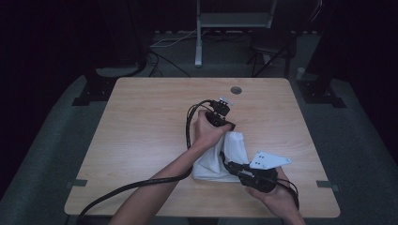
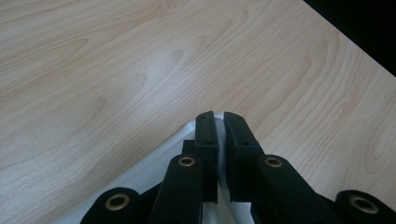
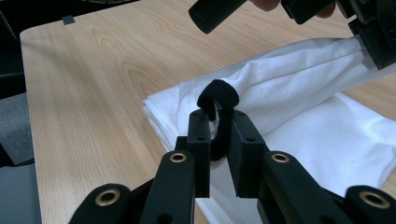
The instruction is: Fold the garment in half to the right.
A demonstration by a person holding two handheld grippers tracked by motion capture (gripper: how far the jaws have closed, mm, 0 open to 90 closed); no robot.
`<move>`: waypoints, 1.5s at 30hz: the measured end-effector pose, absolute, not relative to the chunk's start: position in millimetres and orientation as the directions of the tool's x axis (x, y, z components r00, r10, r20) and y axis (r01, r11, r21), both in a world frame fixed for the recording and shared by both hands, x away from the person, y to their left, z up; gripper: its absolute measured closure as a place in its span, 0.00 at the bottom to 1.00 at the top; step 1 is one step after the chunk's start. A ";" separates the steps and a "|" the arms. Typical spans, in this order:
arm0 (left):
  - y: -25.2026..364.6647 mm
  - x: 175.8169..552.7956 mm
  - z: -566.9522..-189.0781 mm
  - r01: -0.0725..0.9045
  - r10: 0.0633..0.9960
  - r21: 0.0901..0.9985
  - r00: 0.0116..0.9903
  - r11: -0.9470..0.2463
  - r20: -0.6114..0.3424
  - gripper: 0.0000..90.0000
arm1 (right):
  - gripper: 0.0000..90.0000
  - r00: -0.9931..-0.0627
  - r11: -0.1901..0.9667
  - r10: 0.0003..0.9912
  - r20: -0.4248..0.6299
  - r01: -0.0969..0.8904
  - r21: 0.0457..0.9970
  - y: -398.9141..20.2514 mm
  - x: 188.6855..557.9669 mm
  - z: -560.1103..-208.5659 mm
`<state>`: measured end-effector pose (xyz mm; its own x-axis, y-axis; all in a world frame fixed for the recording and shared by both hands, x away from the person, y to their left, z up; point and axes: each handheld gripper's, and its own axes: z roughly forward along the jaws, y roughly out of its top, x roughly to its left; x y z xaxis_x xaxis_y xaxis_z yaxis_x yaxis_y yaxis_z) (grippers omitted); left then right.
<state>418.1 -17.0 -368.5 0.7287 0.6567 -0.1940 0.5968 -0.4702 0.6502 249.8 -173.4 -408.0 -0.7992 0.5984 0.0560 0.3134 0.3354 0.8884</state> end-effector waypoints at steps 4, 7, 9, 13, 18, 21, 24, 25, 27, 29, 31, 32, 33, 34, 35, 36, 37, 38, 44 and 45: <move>-19.1 418.1 -370.9 0.596 0.654 0.647 0.732 -0.475 -0.193 0.94 | 0.89 -0.797 0.336 0.601 0.060 0.320 0.886 -175.8 249.4 -411.1; -20.5 418.1 -372.7 0.596 0.652 0.646 0.733 -0.478 -0.193 0.94 | 0.89 -0.794 0.336 0.604 0.062 0.324 0.884 -177.3 249.2 -412.5; -22.2 417.9 -374.3 0.597 0.651 0.645 0.733 -0.477 -0.196 0.94 | 0.89 -0.792 0.336 0.608 0.063 0.327 0.883 -179.0 249.3 -413.6; -24.8 417.6 -376.8 0.587 0.642 0.647 0.743 -0.487 -0.191 0.93 | 0.89 -0.788 0.339 0.612 0.068 0.338 0.878 -180.8 249.3 -416.2; -26.0 417.7 -377.7 0.583 0.640 0.653 0.744 -0.484 -0.192 0.90 | 0.89 -0.787 0.339 0.613 0.072 0.344 0.876 -181.2 249.3 -417.7; -27.4 416.4 -377.0 0.568 0.632 0.670 0.752 -0.478 -0.187 0.78 | 0.88 -0.784 0.339 0.616 0.074 0.349 0.874 -182.5 249.9 -419.6; -29.5 414.5 -374.5 0.548 0.630 0.692 0.757 -0.470 -0.172 0.67 | 0.88 -0.782 0.338 0.619 0.075 0.352 0.873 -183.5 250.2 -421.1; -30.2 413.8 -373.9 0.537 0.626 0.700 0.762 -0.470 -0.164 0.61 | 0.88 -0.780 0.337 0.621 0.078 0.355 0.872 -183.7 250.0 -421.3; -30.5 412.6 -371.7 0.534 0.629 0.706 0.761 -0.465 -0.161 0.52 | 0.87 -0.779 0.338 0.623 0.076 0.355 0.871 -183.9 250.0 -421.5; -28.1 411.2 -367.8 0.524 0.635 0.719 0.758 -0.457 -0.149 0.41 | 0.84 -0.777 0.341 0.625 0.075 0.358 0.869 -184.8 250.1 -421.8; -25.1 410.8 -364.4 0.522 0.641 0.727 0.753 -0.446 -0.147 0.34 | 0.82 -0.774 0.341 0.628 0.078 0.363 0.867 -186.2 250.0 -421.8; -23.0 410.3 -362.2 0.518 0.643 0.733 0.752 -0.441 -0.144 0.35 | 0.81 -0.774 0.340 0.629 0.077 0.363 0.867 -186.9 250.0 -421.8; -20.0 409.9 -359.2 0.510 0.645 0.740 0.752 -0.438 -0.137 0.34 | 0.80 -0.775 0.342 0.628 0.075 0.361 0.868 -187.8 249.9 -421.8; -20.0 409.9 -359.2 0.510 0.645 0.740 0.752 -0.438 -0.137 0.34 | 0.80 -0.775 0.342 0.628 0.075 0.361 0.868 -187.8 249.9 -421.8; -17.5 409.6 -356.5 0.505 0.646 0.745 0.751 -0.436 -0.132 0.34 | 0.78 -0.772 0.341 0.631 0.076 0.364 0.867 -189.0 249.6 -421.7; -15.6 409.3 -354.5 0.503 0.646 0.749 0.752 -0.432 -0.132 0.33 | 0.74 -0.771 0.344 0.632 0.078 0.369 0.863 -190.9 249.1 -421.7; -9.9 408.4 -349.1 0.493 0.646 0.757 0.753 -0.429 -0.124 0.33 | 0.73 -0.772 0.348 0.631 0.075 0.368 0.863 -192.1 249.1 -422.1; -6.8 408.0 -346.6 0.490 0.651 0.760 0.750 -0.426 -0.119 0.33 | 0.73 -0.773 0.351 0.630 0.080 0.375 0.858 -193.1 248.4 -422.4; 13.4 406.9 -335.0 0.483 0.670 0.773 0.735 -0.411 -0.103 0.25 | 0.70 -0.765 0.348 0.638 0.088 0.387 0.854 -200.5 246.1 -424.8; 21.5 405.9 -332.6 0.479 0.678 0.776 0.729 -0.410 -0.092 0.25 | 0.69 -0.764 0.350 0.639 0.090 0.393 0.850 -204.0 244.4 -424.9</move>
